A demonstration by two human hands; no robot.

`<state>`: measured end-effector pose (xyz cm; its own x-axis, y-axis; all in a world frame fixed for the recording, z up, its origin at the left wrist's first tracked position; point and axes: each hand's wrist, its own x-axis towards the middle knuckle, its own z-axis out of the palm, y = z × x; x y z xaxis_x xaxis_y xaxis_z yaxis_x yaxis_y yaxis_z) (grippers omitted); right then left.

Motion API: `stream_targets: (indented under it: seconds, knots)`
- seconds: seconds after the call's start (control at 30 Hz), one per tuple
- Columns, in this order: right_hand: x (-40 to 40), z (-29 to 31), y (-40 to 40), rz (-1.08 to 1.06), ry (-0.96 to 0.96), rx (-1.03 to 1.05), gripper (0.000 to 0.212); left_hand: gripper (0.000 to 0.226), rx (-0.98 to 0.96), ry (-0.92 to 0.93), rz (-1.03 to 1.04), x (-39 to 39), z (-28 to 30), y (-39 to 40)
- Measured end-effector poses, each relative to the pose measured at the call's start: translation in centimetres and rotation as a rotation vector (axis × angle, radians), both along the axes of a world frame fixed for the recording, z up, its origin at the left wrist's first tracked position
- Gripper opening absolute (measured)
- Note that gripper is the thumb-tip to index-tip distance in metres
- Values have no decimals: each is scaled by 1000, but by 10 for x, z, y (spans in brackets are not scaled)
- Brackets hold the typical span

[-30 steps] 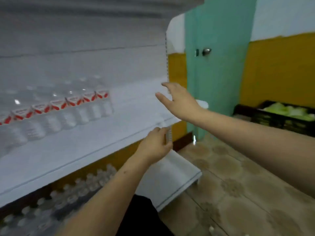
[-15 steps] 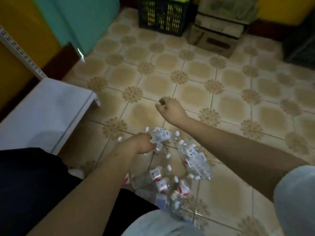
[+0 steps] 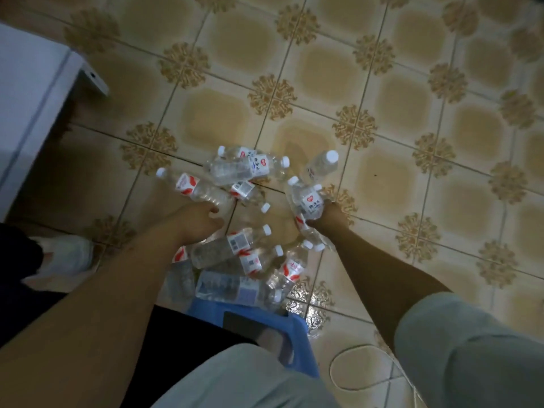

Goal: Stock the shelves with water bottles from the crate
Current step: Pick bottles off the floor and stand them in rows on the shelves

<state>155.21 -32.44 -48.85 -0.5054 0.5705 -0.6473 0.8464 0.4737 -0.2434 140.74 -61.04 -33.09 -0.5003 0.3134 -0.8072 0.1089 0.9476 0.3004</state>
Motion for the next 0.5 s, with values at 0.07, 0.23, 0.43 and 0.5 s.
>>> stream_targets:
  seconds: [0.07, 0.23, 0.43, 0.5]
  knots:
    - [-9, 12, -7, 20, 20, -3, 49, 49, 49, -64, 66, 3, -2, 4]
    - [-7, 34, -28, 54, 16, -174, 65, 47, 75, -85, 96, 3, 1, 8]
    - [2, 83, -86, 157, 183, -364, 57, 58, 142, -172, 308, 7, 4, 12]
    - [-1, 104, -106, 179, 264, -408, 50, 70, 167, -195, 425, 8, 8, 14]
